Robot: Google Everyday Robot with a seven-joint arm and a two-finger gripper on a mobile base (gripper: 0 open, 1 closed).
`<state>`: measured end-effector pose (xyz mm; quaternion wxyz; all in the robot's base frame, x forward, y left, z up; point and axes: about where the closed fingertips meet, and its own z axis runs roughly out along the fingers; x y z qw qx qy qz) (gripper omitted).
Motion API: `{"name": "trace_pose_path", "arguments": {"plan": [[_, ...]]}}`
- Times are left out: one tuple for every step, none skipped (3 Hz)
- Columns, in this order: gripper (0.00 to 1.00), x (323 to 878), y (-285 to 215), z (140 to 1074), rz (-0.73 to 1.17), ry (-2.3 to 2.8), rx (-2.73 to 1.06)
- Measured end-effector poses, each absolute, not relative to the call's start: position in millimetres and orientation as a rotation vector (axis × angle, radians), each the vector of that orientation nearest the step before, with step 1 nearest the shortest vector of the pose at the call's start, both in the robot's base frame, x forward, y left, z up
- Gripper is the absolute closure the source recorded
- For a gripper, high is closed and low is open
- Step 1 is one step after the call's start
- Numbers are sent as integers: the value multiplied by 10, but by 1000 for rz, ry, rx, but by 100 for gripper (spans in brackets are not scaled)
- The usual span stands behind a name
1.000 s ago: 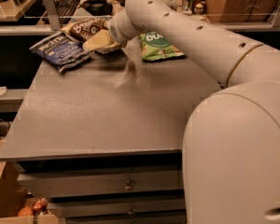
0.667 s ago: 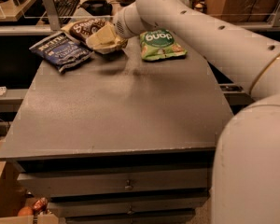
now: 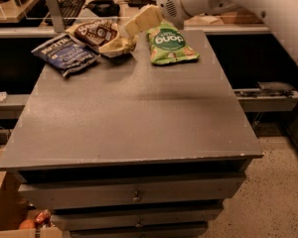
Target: Move brown chip bag near blue chip bag
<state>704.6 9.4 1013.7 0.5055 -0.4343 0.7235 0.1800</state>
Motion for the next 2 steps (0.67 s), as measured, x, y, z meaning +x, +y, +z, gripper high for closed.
{"name": "trace_pose_path", "arguments": {"plan": [[0, 6728, -581, 10460, 340, 1679, -1177], [0, 6547, -651, 10396, 307, 1643, -1326]]}}
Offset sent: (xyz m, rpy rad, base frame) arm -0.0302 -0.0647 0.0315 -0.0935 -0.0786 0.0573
